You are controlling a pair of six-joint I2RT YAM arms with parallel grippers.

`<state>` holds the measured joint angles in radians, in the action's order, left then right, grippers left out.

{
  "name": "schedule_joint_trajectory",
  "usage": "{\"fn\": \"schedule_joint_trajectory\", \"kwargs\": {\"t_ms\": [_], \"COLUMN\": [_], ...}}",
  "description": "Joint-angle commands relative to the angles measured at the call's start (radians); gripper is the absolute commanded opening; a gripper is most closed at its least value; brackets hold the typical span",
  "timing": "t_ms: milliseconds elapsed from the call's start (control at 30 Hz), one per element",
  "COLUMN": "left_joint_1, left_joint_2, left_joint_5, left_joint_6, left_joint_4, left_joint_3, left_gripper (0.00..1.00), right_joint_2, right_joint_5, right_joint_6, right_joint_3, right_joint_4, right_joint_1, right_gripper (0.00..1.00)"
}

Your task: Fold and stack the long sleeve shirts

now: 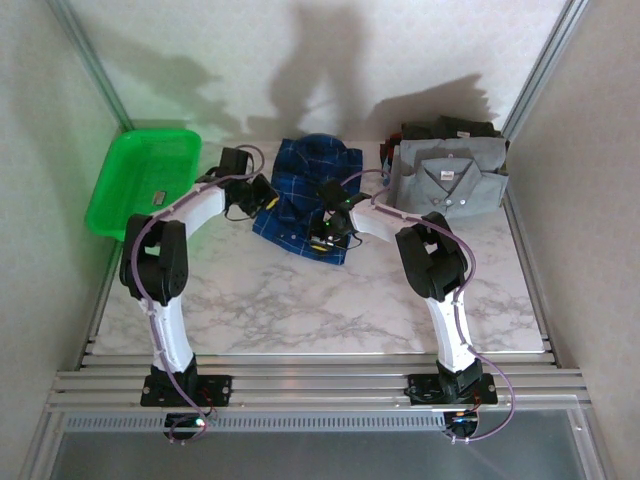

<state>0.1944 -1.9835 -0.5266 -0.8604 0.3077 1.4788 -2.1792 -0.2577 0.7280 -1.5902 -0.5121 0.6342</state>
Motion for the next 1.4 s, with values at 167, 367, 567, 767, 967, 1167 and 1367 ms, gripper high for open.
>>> {"fn": "schedule_joint_trajectory", "kwargs": {"t_ms": [167,367,567,767,967,1167,1367], "left_joint_1": [0.028,0.041,0.047,0.042,-0.003,-0.013,0.025], "left_joint_2": [-0.087,-0.195,-0.284,-0.184,-0.008,0.272,0.601], "left_joint_5": [-0.055,-0.072,-0.044,-0.008,0.060,0.112,0.040], "left_joint_6": [-0.049,-0.133,-0.139,-0.154,-0.059,0.047,-0.109], "left_joint_4": [-0.080,-0.155,-0.096,-0.148,0.011,0.119,-0.076], "left_joint_3": [0.175,0.276,0.358,0.322,0.345,0.078,-0.472], "left_gripper": [0.00,0.00,0.08,0.66,1.00,1.00,1.00], "right_joint_2": [-0.030,-0.019,-0.011,0.036,0.189,0.283,0.257], "right_joint_5": [0.065,0.067,0.071,0.085,0.183,0.245,0.230], "right_joint_6": [0.007,0.023,0.025,0.037,0.030,0.007,-0.015], "right_joint_3": [0.078,0.109,0.114,0.106,0.072,0.013,0.006], "right_joint_4": [-0.143,-0.129,-0.138,-0.167,-0.247,-0.291,-0.292], "right_joint_1": [0.044,0.054,0.064,0.065,0.051,-0.009,-0.056], "right_gripper": [0.00,0.00,0.00,0.08,0.37,0.43,0.44]}}
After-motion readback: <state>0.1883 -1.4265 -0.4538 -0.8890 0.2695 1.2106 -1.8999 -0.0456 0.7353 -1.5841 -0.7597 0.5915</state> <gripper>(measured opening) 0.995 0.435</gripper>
